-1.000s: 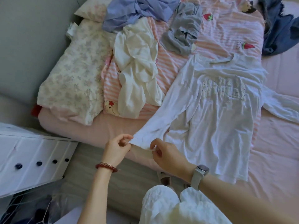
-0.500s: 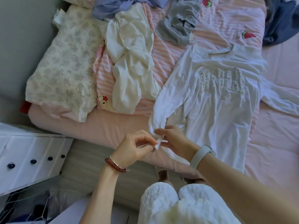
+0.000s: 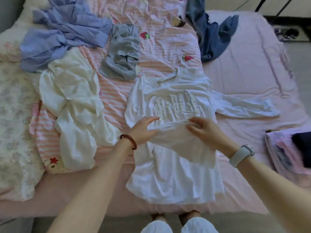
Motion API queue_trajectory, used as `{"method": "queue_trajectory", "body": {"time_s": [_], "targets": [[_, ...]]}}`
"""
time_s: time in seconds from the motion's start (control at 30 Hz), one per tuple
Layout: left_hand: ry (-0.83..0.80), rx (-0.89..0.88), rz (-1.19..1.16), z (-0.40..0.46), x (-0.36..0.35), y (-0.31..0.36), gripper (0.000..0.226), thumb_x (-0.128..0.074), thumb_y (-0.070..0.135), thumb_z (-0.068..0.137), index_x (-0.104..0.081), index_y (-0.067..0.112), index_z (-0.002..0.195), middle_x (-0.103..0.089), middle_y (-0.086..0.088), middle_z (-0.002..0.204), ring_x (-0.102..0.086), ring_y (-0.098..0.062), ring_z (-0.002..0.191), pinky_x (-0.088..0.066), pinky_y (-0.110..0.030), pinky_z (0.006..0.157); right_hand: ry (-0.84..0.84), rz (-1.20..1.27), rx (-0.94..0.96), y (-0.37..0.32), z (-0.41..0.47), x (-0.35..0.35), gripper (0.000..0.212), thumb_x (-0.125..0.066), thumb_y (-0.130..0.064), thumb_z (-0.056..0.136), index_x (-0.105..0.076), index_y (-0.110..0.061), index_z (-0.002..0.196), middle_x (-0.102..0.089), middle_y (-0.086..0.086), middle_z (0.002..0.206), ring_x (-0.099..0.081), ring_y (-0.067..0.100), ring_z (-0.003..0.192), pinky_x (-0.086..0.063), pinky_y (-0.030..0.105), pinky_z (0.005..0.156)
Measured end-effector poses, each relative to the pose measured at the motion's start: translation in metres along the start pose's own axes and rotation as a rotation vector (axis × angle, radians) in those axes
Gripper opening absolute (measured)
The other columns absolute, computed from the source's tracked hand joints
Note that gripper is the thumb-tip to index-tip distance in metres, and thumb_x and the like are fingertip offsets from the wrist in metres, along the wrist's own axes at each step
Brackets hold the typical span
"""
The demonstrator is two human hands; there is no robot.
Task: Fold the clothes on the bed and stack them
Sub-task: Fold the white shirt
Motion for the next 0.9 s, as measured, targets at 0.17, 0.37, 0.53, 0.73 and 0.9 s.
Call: {"method": "queue_trajectory", "body": {"time_s": [0.17, 0.37, 0.53, 0.73, 0.9], "targets": [[-0.322, 0.048, 0.266, 0.106, -0.031, 0.017, 0.074, -0.066, 0.037, 0.083, -0.030, 0.017, 0.145, -0.035, -0.002, 0.148, -0.035, -0.018, 0.135, -0.029, -0.033, 0.111, 0.112, 0.054, 0.012, 0.064, 0.046, 0.078, 0.011, -0.059, -0.011, 0.089, -0.066, -0.014, 0.081, -0.062, -0.006, 0.070, -0.053, -0.001, 0.066, -0.040, 0.019, 0.065], [-0.138, 0.179, 0.692, 0.182, -0.053, -0.024, 0.054, -0.056, 0.042, 0.085, -0.042, 0.027, 0.135, -0.042, 0.002, 0.141, -0.038, -0.022, 0.129, -0.038, -0.043, 0.102, 0.144, -0.041, -0.079, 0.164, 0.128, 0.104, 0.007, -0.061, -0.018, 0.088, -0.066, -0.017, 0.092, -0.063, -0.004, 0.083, -0.059, 0.011, 0.085, -0.040, 0.021, 0.068], [0.015, 0.181, 0.592, 0.195, -0.046, -0.057, 0.028, -0.057, 0.038, 0.085, -0.063, 0.023, 0.109, -0.052, 0.004, 0.129, -0.043, -0.018, 0.123, -0.034, -0.034, 0.093, 0.115, -0.140, -0.212, 0.227, 0.162, 0.082, 0.035, -0.061, -0.024, 0.087, -0.058, -0.012, 0.119, -0.060, 0.005, 0.119, -0.054, 0.021, 0.110, -0.041, 0.035, 0.089], [0.331, 0.235, 0.060, 0.189, -0.023, -0.054, 0.018, -0.057, 0.030, 0.087, -0.052, 0.026, 0.070, -0.051, 0.003, 0.064, -0.047, -0.024, 0.070, -0.035, -0.030, 0.058, 0.118, -0.166, -0.418, 0.258, 0.159, 0.071, 0.029, -0.061, -0.033, 0.085, -0.060, -0.003, 0.087, -0.063, 0.013, 0.088, -0.054, 0.029, 0.080, -0.038, 0.038, 0.065], [0.600, 0.145, 0.445, 0.191, 0.022, -0.034, 0.037, -0.047, 0.040, 0.071, -0.072, 0.014, 0.080, -0.069, -0.012, 0.076, -0.062, -0.035, 0.076, -0.044, -0.034, 0.067, 0.404, 0.028, -0.229, 0.218, 0.173, 0.083, 0.029, -0.064, -0.034, 0.086, -0.060, -0.009, 0.100, -0.059, 0.001, 0.087, -0.054, 0.025, 0.083, -0.038, 0.034, 0.070]]}}
Point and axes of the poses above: each hand's wrist, its own z-axis towards the middle knuckle, its own x-axis out of the back of the hand, y = z × x, the point moved 2 cm from there along z, towards the middle knuckle
